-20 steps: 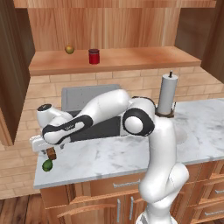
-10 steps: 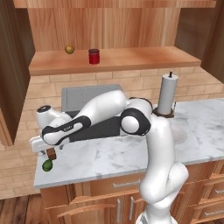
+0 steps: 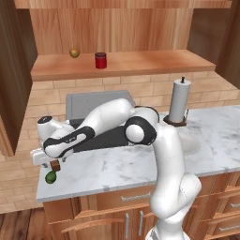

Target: Pick the avocado and bread from the counter and place them on the plate. Then pick the jam from the cabinet and place it next to the plate. Lastly close the cabinet door.

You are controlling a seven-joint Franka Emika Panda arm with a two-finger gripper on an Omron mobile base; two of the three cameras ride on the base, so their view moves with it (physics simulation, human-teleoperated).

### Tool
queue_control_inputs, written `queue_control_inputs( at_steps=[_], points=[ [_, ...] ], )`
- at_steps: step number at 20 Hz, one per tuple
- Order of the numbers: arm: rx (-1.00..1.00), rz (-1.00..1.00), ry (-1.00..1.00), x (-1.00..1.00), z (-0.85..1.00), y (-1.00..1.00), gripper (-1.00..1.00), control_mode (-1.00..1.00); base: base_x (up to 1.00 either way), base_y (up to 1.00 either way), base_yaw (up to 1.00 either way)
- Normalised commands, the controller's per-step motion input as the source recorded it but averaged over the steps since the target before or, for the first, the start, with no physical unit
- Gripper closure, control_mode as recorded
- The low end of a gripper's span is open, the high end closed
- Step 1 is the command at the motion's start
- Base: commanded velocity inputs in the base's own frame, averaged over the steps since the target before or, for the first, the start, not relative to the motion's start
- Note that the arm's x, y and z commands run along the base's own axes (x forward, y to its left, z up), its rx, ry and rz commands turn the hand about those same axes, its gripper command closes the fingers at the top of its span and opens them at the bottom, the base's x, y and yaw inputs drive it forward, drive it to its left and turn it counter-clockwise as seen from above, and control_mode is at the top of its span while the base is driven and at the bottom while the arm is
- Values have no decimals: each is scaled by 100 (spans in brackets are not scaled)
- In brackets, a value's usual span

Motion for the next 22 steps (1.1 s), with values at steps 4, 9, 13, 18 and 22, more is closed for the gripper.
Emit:
queue_control_inputs(
  at_steps=[4,9,13,18,22],
  points=[
    [-1,0,0,6,-14,6,-100,-100,0,0,0],
    [-2,0,0,3,-14,9,100,-100,0,0,0],
    [-1,0,0,1,-12,5,100,-100,0,0,0],
    [0,0,-1,0,-7,0,100,-100,0,0,0],
    [0,0,-23,-10,6,-11,100,-100,0,0,0]
  ],
)
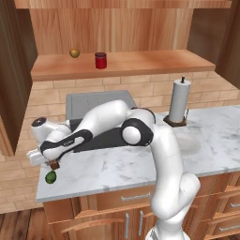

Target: Pick the avocado and bread from the counter and place them on the plate. Then pick the jam from the cabinet and place it next to the plate. Lastly close the cabinet door.

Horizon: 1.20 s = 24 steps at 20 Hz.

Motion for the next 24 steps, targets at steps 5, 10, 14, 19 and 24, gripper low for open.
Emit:
queue_control_inputs(
  at_steps=[5,10,14,19,24],
  points=[
    [0,0,-25,-14,25,-16,100,-100,0,0,0],
    [8,0,-19,-20,48,-24,100,-100,0,0,0],
    [14,0,-13,-22,64,-33,100,-100,0,0,0],
    [11,0,-10,-27,48,-43,100,-100,0,0,0],
    [10,-3,-5,-34,44,-50,100,-100,0,0,0]
  ],
)
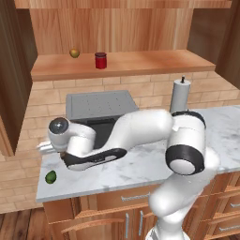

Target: Pick the avocado and bread from the counter and place them on the plate. Then pick the jam from the cabinet and place it next to the plate. Lastly close the cabinet door.

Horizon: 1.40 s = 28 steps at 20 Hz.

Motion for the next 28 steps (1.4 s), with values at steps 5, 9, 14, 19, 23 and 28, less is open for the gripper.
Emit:
queue_control_inputs(
  at_steps=[5,9,14,19,23,28],
  points=[
    [12,-11,0,-33,51,-54,100,-100,0,0,0],
    [13,-20,0,-29,48,-58,100,-100,0,0,0],
    [13,-28,0,-33,42,-66,100,-100,0,0,0],
    [12,-35,3,-31,31,-70,100,-100,0,0,0],
    [13,-32,2,-30,29,-69,100,-100,0,0,0],
    [12,-30,4,-27,30,-66,100,-100,0,0,0]
  ],
)
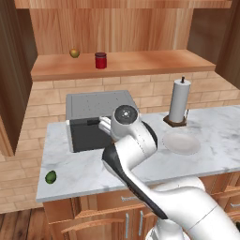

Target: Pick the avocado and bread from the counter and place them on the plate. Then pick the jam from the cabinet and place it next to the plate. Lastly close the cabinet door.

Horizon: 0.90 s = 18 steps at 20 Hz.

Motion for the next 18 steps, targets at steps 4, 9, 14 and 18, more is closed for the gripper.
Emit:
queue_control_inputs(
  at_steps=[4,9,14,18],
  points=[
    [12,-28,7,-23,30,-67,100,-100,0,0,0],
    [11,-28,6,-19,26,-66,100,-100,0,0,0],
    [10,-28,5,-5,15,-67,100,-100,0,0,0],
    [7,-28,3,0,7,-68,100,-100,0,0,0]
  ],
)
